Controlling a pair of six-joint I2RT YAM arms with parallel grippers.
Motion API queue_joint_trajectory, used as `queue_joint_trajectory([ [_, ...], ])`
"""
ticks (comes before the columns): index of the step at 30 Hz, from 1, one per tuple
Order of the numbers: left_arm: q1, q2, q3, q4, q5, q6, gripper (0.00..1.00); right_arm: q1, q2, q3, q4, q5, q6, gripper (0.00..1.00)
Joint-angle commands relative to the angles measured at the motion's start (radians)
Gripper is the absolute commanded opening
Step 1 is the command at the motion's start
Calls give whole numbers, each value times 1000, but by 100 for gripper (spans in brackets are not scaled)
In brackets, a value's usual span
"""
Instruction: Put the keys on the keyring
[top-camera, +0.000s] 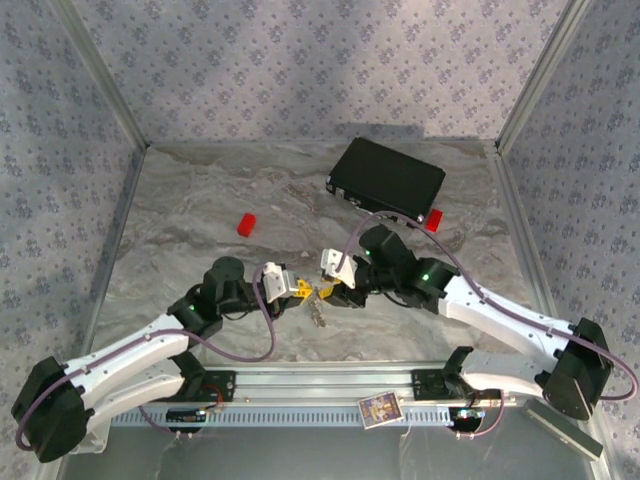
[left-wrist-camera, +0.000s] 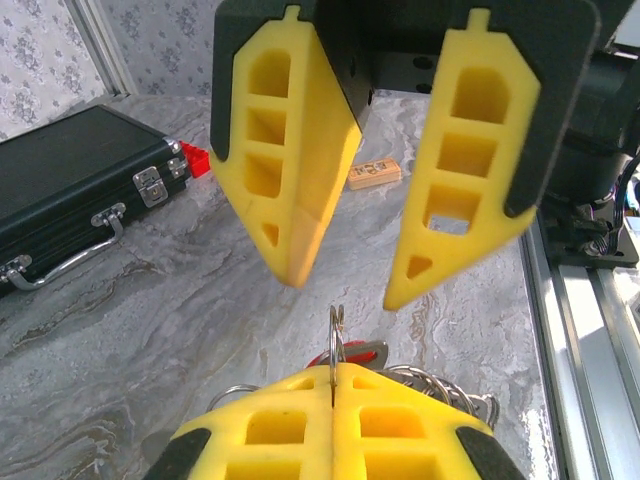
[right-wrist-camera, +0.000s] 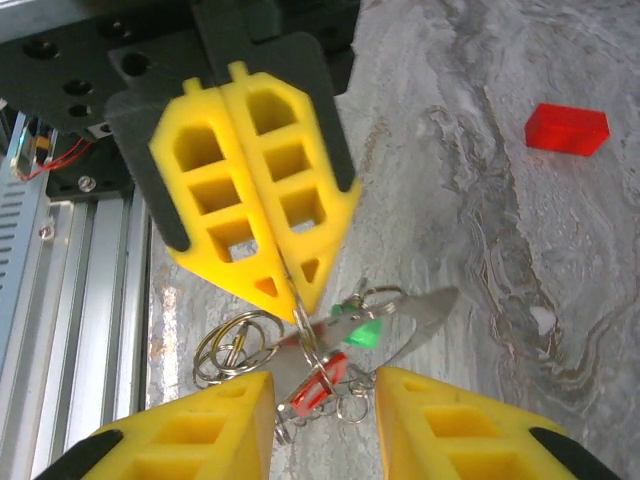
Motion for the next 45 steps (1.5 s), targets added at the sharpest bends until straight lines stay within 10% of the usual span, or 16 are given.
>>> queue_joint_trajectory([
  [1, -3, -21, -18, 111, 8, -33, 0, -5, -35, -44, 55, -11, 75, 33],
  [31, -3, -33, -38, 146, 6, -50, 0, 9, 39, -108, 175, -29, 139, 38],
  [45, -2, -32, -35, 148, 1, -43, 0, 19, 42, -86, 110, 32, 99, 15],
])
